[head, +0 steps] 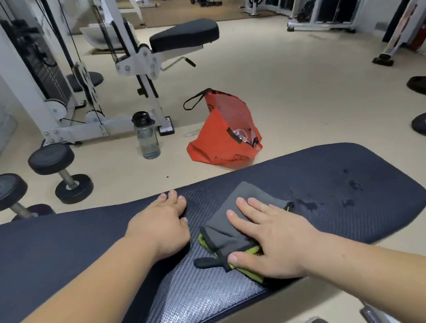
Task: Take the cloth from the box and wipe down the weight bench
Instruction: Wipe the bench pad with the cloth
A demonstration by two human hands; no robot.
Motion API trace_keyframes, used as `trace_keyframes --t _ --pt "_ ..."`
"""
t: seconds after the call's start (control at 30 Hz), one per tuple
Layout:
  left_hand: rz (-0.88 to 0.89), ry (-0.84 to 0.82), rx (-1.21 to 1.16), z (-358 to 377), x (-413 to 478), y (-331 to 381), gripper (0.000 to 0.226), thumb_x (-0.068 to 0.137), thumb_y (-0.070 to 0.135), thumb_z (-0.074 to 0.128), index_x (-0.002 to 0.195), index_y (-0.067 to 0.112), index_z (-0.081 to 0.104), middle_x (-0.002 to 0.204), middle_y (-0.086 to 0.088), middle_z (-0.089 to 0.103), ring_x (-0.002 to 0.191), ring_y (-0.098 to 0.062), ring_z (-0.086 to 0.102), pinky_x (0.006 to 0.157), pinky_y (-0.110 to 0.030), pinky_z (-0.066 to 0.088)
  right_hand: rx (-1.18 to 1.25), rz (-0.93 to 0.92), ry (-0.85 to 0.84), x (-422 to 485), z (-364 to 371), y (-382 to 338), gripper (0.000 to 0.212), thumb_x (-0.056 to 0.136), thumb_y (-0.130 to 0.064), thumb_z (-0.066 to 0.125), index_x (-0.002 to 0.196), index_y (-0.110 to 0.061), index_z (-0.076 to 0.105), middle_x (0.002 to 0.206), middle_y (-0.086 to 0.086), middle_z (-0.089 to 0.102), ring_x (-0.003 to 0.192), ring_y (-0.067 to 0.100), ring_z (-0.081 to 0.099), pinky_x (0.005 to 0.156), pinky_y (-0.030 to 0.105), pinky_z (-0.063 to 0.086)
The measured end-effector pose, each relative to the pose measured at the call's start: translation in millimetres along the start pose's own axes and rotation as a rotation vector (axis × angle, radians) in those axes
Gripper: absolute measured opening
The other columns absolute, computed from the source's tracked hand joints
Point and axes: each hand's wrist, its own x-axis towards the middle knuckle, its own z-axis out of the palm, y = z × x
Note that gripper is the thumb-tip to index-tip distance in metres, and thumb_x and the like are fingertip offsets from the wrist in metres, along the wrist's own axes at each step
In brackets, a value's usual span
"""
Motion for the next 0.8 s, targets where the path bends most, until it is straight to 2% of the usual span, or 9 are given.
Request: trace_keyframes --t 0.1,0.2,0.27,0.4,0.53,0.6,0.67,0.73,0.8 --pt "-0.008 0.007 -0.013 1.4 -2.0 0.4 0.065 0.103 0.044 0.034 0.162 0.024 0.016 0.172 0.003 0.005 0.158 -0.014 0.005 0.129 -0.032 0.008 0.044 0.066 0.022 11.9 -13.2 38.0 0.089 0.092 -0.085 0.031 0.166 -0.046 0.001 0.177 -0.012 -0.012 0.163 0.01 -0.01 0.133 0.04 0.002" --pt "-0.015 0.005 -0.025 0.3 -3.9 2.5 0.075 0.098 0.06 0.037 0.162 0.027 0.018 0.172 0.006 0.006 0.158 -0.012 0.005 0.128 -0.033 0.009 0.138 0.284 0.059 43.8 -24.7 60.6 0.09 0.094 -0.084 0.027 0.168 -0.041 0.001 0.178 -0.005 -0.011 0.164 0.018 -0.008 0.133 0.045 0.004" --pt "-0.026 0.009 -0.036 0.1 -3.9 3.4 0.082 0.094 0.068 0.039 0.162 0.029 0.019 0.172 0.007 0.007 0.158 -0.01 0.005 0.129 -0.034 0.011 0.099 0.334 0.073 55.6 -19.3 58.8 0.088 0.096 -0.081 0.021 0.168 -0.037 -0.002 0.178 0.0 -0.012 0.165 0.022 -0.008 0.133 0.048 0.005" --pt "-0.034 0.012 -0.029 -0.6 -1.5 4.1 0.096 0.083 0.081 0.041 0.161 0.029 0.022 0.172 0.006 0.009 0.158 -0.012 0.008 0.128 -0.038 0.015 -0.002 0.105 0.026 12.0 -5.4 44.9 0.089 0.094 -0.083 0.018 0.168 -0.037 -0.003 0.178 -0.001 -0.014 0.165 0.021 -0.01 0.133 0.045 0.004" --pt "-0.033 -0.001 0.021 -5.2 -4.1 11.4 0.111 0.073 0.093 0.038 0.16 0.025 0.026 0.172 0.001 0.013 0.158 -0.016 0.011 0.127 -0.041 0.021 -0.003 -0.041 -0.061 -47.9 4.8 66.9 0.113 0.061 -0.096 0.003 0.164 -0.051 0.0 0.171 -0.017 -0.019 0.162 0.008 -0.014 0.132 0.033 -0.002" --pt "-0.053 -0.007 0.08 -9.2 -6.7 19.0 0.11 0.074 0.092 0.037 0.158 0.022 0.029 0.171 -0.001 0.018 0.157 -0.018 0.015 0.125 -0.042 0.026 0.043 0.043 -0.02 -44.5 5.5 97.0 0.099 0.074 -0.094 0.015 0.163 -0.052 0.004 0.169 -0.02 -0.018 0.162 0.005 -0.011 0.132 0.03 -0.001" --pt "-0.043 0.02 0.171 -12.1 -8.5 29.1 0.101 0.08 0.087 0.038 0.153 0.018 0.036 0.168 -0.004 0.025 0.154 -0.021 0.022 0.123 -0.041 0.029 0.1 0.212 0.07 -29.2 4.4 119.3 0.085 0.092 -0.085 0.027 0.165 -0.049 0.006 0.176 -0.013 -0.01 0.164 0.011 -0.006 0.133 0.037 0.004" --pt "0.026 0.076 0.211 -10.6 -10.5 43.7 0.082 0.089 0.073 0.045 0.15 0.019 0.039 0.166 -0.005 0.027 0.151 -0.023 0.028 0.121 -0.041 0.033 0.113 0.366 0.13 -13.9 9.4 126.3 0.08 0.098 -0.078 0.023 0.167 -0.043 0.004 0.179 -0.003 -0.006 0.165 0.019 -0.003 0.133 0.044 0.009" --pt "0.112 0.126 0.166 -7.4 -11.6 62.3 0.068 0.093 0.055 0.055 0.15 0.023 0.039 0.167 -0.001 0.026 0.15 -0.022 0.03 0.116 -0.043 0.04 0.095 0.364 0.146 -10.8 17.7 118.7 0.078 0.1 -0.074 0.02 0.168 -0.04 0.003 0.179 0.0 -0.007 0.165 0.022 -0.004 0.133 0.046 0.008"
